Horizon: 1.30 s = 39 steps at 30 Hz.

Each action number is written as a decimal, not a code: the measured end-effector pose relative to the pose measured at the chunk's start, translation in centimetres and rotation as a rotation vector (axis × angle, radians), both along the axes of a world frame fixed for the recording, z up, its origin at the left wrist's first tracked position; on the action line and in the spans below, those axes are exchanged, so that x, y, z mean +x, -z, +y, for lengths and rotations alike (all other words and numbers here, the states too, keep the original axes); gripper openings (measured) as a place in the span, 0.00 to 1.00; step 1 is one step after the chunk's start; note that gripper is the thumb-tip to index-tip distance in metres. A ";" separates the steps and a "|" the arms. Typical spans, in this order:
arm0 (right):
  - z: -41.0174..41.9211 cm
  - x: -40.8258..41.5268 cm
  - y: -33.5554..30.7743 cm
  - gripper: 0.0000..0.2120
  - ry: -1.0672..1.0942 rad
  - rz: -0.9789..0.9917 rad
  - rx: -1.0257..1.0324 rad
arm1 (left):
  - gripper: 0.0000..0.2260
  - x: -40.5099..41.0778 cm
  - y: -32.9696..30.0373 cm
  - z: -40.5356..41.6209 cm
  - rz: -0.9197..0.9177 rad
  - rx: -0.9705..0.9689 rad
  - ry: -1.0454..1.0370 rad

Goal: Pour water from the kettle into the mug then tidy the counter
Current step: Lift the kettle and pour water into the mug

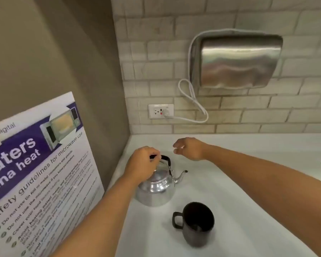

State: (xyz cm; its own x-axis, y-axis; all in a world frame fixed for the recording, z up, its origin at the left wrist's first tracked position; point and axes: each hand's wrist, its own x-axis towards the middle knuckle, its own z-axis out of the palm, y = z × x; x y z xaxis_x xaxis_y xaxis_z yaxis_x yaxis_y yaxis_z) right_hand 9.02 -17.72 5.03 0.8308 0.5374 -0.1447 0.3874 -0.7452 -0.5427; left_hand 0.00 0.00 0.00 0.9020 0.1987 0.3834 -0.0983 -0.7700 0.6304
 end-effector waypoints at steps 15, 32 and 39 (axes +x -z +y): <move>8.5 3.8 5.3 0.15 0.127 0.135 0.199 | 0.04 1.2 3.1 1.2 -0.048 0.045 -0.025; 6.6 -0.6 4.4 0.15 0.054 -0.014 0.534 | 0.21 3.5 4.2 1.3 -0.182 -0.730 -0.352; -2.5 -6.2 5.0 0.13 0.186 -0.153 0.678 | 0.19 1.8 2.3 0.9 -0.251 -0.836 -0.421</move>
